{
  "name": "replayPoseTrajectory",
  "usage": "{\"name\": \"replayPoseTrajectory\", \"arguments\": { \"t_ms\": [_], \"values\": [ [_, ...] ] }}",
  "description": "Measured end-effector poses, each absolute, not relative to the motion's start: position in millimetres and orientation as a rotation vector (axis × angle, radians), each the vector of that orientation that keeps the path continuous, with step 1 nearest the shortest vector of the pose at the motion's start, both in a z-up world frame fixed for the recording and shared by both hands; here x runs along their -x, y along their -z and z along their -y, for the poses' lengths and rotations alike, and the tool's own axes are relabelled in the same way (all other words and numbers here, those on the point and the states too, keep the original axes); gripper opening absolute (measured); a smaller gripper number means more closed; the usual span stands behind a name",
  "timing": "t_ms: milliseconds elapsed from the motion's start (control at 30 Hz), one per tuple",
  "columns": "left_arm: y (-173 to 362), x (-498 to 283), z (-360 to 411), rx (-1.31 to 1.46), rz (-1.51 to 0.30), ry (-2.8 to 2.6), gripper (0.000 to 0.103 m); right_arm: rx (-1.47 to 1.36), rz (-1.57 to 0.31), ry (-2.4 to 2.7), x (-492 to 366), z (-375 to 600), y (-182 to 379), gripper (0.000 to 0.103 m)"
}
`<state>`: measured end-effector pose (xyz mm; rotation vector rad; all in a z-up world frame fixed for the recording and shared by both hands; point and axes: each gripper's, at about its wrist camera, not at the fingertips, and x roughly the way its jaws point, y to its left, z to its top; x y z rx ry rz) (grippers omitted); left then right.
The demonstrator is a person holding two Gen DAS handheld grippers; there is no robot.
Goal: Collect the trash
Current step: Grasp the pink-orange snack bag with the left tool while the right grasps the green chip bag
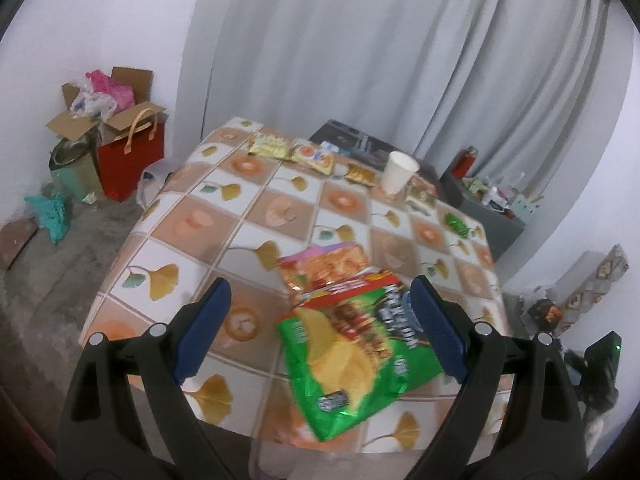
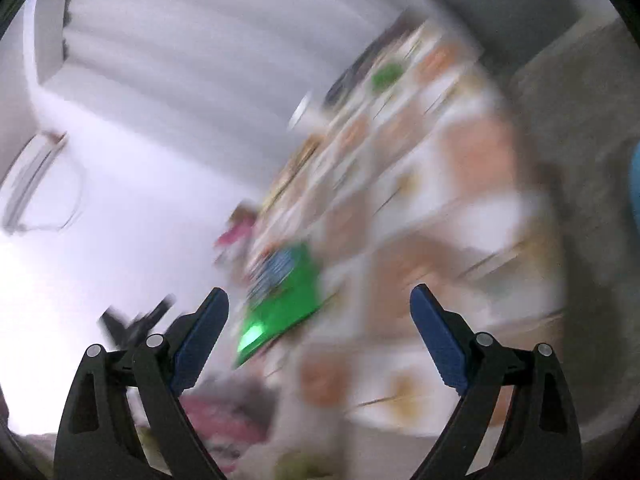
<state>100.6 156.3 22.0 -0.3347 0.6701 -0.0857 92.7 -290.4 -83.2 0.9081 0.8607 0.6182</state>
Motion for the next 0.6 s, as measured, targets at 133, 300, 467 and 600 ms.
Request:
{"name": "replayPoseTrajectory", "arguments": {
  "t_ms": [133, 300, 467, 600],
  "values": [
    [7.7, -131.1, -172.9, 0.449, -0.736, 0.115, 0.087, -0.945, -0.985, -0.711, -106.8, 210.5, 101.5, 0.089],
    [53.2, -182.2, -203.6, 0.713, -0.845, 0.133, 0.082, -1.006, -1.072, -0.69, -123.6, 159.2, 114.7, 0.085],
    [82.6, -205.5, -210.7, 0.841, -0.912, 0.139, 0.071, -1.045, -1.087, -0.626, -128.8, 147.2, 115.2, 0.085],
    [88.5, -211.2, -201.2, 0.85, -0.92, 0.191, 0.066, -1.054, -1.091, -0.567, -126.8, 142.0, 111.2, 0.085]
  ]
}}
